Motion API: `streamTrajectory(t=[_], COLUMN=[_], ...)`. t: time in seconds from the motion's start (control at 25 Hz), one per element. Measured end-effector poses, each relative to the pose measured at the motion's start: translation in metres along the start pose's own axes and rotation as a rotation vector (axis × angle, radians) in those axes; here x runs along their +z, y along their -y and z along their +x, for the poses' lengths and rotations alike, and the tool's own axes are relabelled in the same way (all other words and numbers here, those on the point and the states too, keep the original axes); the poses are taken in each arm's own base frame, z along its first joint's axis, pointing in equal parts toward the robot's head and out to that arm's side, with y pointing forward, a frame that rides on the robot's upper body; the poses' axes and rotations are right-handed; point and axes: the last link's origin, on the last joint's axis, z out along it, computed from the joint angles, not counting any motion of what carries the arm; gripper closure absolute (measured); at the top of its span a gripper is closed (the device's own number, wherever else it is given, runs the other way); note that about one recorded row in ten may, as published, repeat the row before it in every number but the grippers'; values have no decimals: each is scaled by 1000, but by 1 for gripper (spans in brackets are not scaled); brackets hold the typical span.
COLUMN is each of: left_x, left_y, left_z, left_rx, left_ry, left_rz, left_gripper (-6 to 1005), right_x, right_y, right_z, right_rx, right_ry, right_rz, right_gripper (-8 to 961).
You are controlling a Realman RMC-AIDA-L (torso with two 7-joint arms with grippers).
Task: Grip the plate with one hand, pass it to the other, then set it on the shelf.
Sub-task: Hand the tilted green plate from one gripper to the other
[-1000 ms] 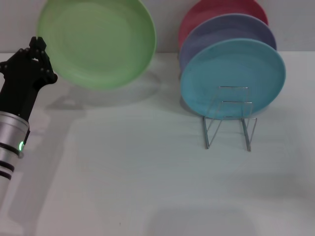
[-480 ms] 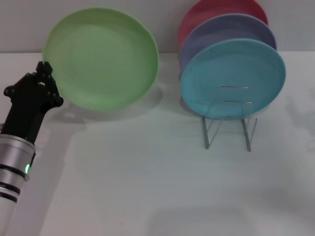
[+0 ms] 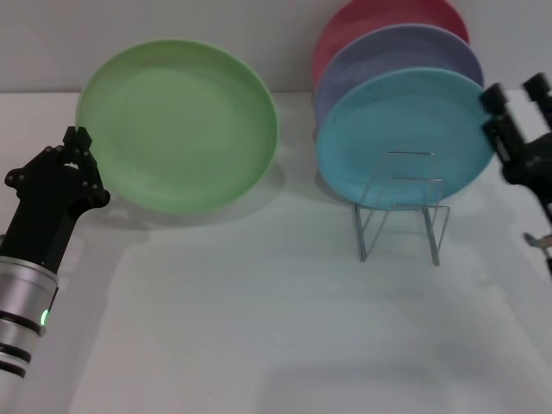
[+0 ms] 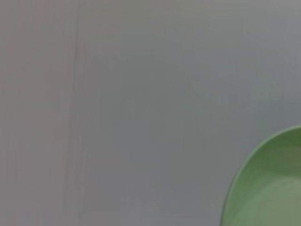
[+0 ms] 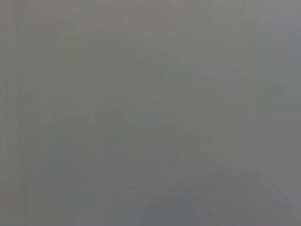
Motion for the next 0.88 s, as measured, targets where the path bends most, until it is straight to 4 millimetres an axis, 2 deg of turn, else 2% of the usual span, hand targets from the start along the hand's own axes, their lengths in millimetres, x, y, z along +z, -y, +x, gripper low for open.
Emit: streamTrajectory(t=[0.88], left_x=[-5], left_y=[-1], left_z=[1], left_rx=[-34], left_ry=[-24], left_rz=[50], left_gripper=[957], right_x=[36], right_y=[-69], right_z=[46], right_rx=[84], right_ry=[-229], right_rz=[-134], right_gripper=[296])
